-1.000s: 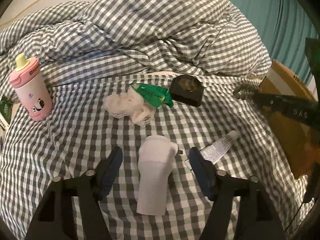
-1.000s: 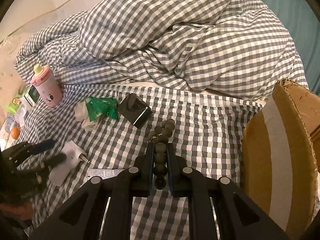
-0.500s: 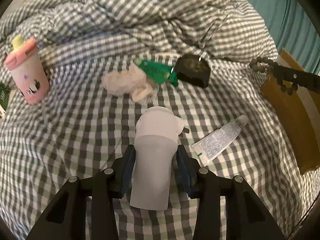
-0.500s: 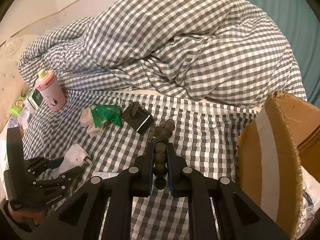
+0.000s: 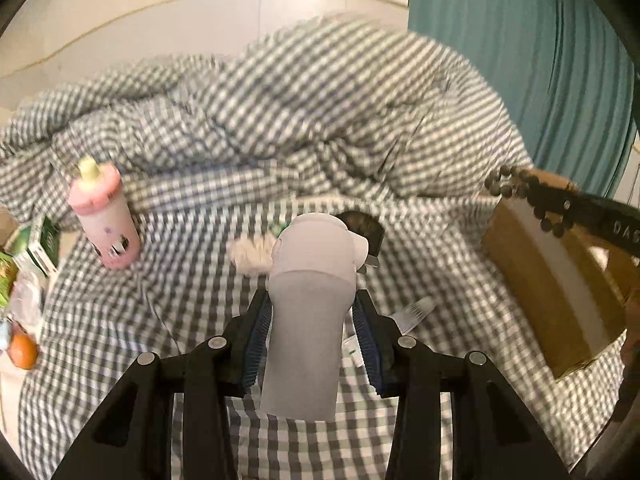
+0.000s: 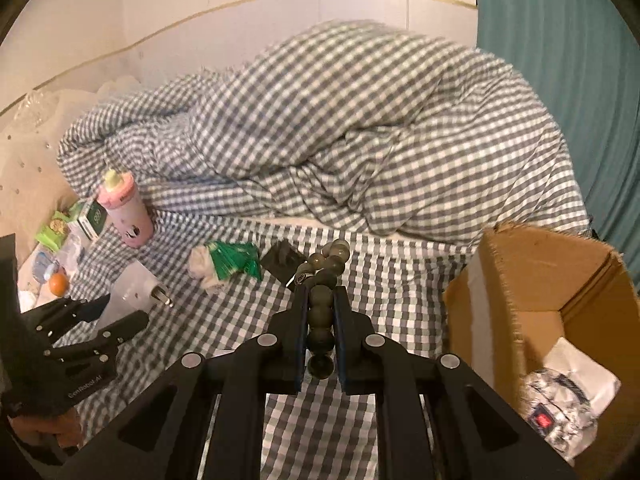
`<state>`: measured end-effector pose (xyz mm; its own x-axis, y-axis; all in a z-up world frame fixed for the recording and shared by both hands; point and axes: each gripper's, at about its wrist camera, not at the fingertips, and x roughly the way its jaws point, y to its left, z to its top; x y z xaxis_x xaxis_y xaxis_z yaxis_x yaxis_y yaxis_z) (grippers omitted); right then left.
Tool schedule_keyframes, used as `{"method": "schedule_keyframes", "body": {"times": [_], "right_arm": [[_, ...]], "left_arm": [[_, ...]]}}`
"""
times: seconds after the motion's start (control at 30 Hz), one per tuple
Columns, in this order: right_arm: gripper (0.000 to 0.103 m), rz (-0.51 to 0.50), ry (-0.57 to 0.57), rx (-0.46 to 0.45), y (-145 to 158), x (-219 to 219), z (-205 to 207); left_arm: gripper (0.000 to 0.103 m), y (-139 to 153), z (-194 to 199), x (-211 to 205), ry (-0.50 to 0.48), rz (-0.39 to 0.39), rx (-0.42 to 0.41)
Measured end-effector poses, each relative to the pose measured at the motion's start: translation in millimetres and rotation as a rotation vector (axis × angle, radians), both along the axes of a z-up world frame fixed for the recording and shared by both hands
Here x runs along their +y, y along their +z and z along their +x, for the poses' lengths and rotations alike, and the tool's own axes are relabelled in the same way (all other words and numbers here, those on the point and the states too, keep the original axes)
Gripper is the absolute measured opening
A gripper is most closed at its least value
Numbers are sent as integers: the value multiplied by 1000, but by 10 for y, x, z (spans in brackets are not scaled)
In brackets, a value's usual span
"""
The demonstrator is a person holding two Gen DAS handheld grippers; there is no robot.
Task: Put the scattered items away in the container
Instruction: 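Lift and carry the white cup and bead bracelet over the cardboard box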
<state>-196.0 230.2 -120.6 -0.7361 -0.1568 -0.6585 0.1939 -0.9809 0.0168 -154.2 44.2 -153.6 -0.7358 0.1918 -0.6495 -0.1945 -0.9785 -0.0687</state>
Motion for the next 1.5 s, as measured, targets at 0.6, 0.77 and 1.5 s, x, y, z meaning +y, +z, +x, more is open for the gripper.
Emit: {"method": "schedule_keyframes", "body": {"times": [0.6, 0.77, 1.5], "right_arm": [[11, -15, -28, 178, 913, 169, 1065], [11, -25, -29, 198, 992, 207, 1295], [11, -1, -119, 304, 1499, 748, 2016]], "left_arm": [[43, 1077, 960, 167, 13, 80, 223], [43, 1198, 1166, 247, -5, 72, 249], [43, 1693, 1650, 947, -118, 125, 365]]}}
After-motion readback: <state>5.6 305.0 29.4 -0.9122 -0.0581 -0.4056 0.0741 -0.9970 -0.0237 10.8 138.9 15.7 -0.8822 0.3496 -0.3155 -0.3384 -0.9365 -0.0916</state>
